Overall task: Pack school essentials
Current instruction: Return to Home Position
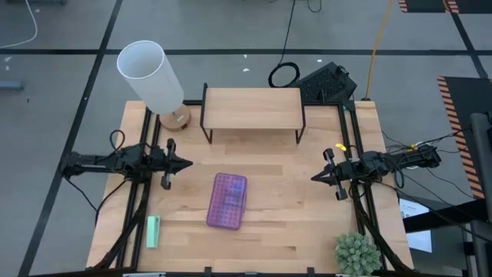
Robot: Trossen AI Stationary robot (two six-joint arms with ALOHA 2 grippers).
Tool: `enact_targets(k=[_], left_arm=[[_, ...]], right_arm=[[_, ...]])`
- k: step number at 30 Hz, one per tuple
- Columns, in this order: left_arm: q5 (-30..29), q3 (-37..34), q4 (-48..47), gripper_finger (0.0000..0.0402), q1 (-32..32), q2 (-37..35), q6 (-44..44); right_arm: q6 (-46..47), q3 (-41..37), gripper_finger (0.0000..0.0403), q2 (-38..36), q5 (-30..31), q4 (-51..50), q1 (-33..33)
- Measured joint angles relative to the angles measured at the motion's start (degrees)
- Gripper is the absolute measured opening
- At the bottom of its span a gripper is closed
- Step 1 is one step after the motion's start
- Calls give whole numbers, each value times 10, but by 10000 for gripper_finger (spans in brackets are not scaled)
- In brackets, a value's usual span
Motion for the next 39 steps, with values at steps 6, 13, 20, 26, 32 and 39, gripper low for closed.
enact_targets(k=[6,13,20,26,32,39], left_arm=[[14,0,-7,0,33,0,17],[33,0,-8,0,61,0,21],[44,0,-8,1,63,0,27],[47,0,-6,9,63,0,16],[39,0,-5,13,63,2,15],[37,0,-4,2,63,2,15]], right_arm=[[4,0,0,2,0,-5,0],[4,0,0,2,1,19,0],[1,0,0,2,8,30,0],[-7,0,0,2,43,32,-1],[-39,0,0,2,39,22,-1],[-32,-1,0,3,15,13,-16]])
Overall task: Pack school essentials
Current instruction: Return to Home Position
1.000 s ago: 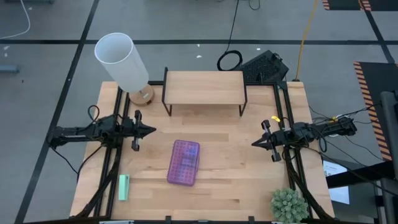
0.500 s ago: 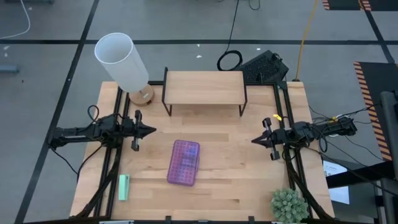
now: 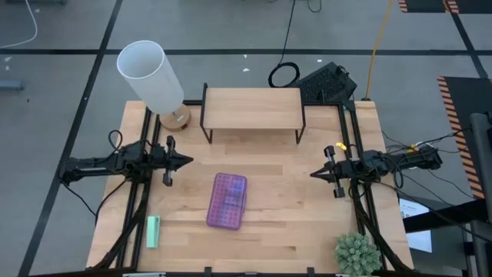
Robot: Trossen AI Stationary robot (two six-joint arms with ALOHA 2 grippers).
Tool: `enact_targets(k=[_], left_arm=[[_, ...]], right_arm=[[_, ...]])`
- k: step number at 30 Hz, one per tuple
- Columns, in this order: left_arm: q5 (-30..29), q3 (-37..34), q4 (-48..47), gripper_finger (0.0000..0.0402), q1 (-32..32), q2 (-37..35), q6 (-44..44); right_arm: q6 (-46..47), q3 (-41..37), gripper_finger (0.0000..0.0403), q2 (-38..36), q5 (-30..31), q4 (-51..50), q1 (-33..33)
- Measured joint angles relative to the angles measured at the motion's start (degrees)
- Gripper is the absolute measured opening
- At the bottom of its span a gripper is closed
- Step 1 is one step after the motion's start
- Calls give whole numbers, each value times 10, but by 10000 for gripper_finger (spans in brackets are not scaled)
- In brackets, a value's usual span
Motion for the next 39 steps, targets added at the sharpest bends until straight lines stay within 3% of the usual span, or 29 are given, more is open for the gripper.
enact_targets(k=[9,25,39], left_arm=[[0,0,0,27,0,0,-2],[-1,0,1,3,0,0,-2],[-2,0,1,31,0,0,-2]], right_arm=[[-11,-6,0,3,-1,18,-51],[-10,-6,0,3,0,3,-54],[-9,-6,0,3,0,3,-54]])
